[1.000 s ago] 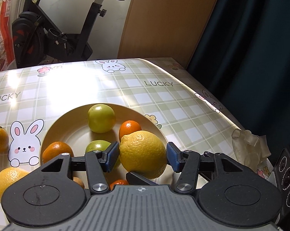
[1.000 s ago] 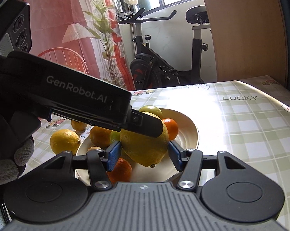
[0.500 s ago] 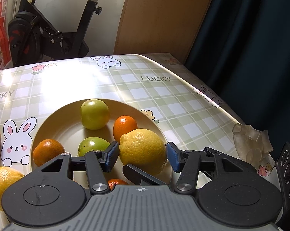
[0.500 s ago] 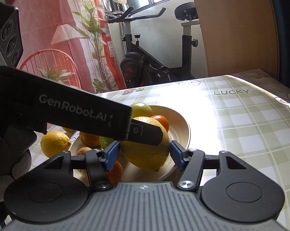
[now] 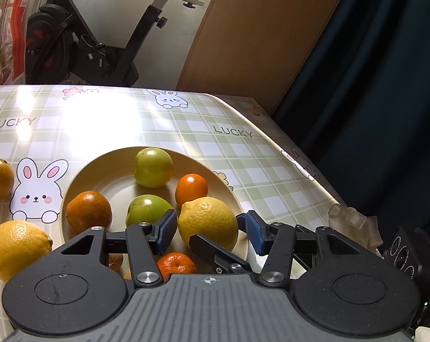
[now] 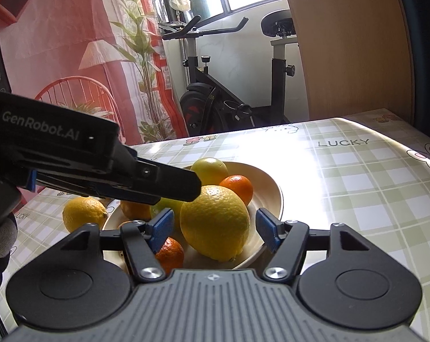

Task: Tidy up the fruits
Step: 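Lower the lemon onto the plate and open both grippers, then move both tools to the second yellow lemon on the table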

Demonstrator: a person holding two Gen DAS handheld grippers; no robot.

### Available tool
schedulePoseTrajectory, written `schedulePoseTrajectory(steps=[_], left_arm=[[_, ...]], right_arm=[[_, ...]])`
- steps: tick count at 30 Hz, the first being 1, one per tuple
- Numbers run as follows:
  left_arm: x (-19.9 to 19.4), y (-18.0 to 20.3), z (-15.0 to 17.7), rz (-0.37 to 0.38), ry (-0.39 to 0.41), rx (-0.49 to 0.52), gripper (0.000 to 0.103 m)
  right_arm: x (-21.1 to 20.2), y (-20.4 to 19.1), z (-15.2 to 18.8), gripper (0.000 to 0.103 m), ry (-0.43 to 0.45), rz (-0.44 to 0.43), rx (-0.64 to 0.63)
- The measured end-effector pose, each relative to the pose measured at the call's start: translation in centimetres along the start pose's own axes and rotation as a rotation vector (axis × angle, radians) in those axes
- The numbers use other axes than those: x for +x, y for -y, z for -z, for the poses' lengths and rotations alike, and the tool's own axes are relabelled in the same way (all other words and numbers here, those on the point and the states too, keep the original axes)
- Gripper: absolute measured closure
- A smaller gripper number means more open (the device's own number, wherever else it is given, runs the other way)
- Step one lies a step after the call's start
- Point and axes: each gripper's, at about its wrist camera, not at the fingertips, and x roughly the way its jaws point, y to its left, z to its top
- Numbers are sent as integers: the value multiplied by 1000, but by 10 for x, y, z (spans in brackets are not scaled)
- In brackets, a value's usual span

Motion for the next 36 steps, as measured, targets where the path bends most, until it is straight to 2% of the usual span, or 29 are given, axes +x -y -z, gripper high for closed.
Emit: schedulePoseTrajectory(steps=[4,9,18,25,28,36], left_arm=[[-20,-8,6,-75,44,32,48],[-50,-31,6,-117,102,-18,48],[-87,-78,18,-242,133,-108,48],[-103,-98,22,-258,163,-154,48],[-108,-102,25,-257,170,-159,48],[-118,-123,26,-270,201,-204,48]], right_arm=[[-3,2,-1,35,13,-15,10],[-5,0,-1,35,24,-30,2],[-9,-1,0,35,43,-25,-5],[-12,-12,1,35,53,15,-42],[-12,-25,0,35,63,-6,-62],[3,-81,-9,33,65,-99,-218]])
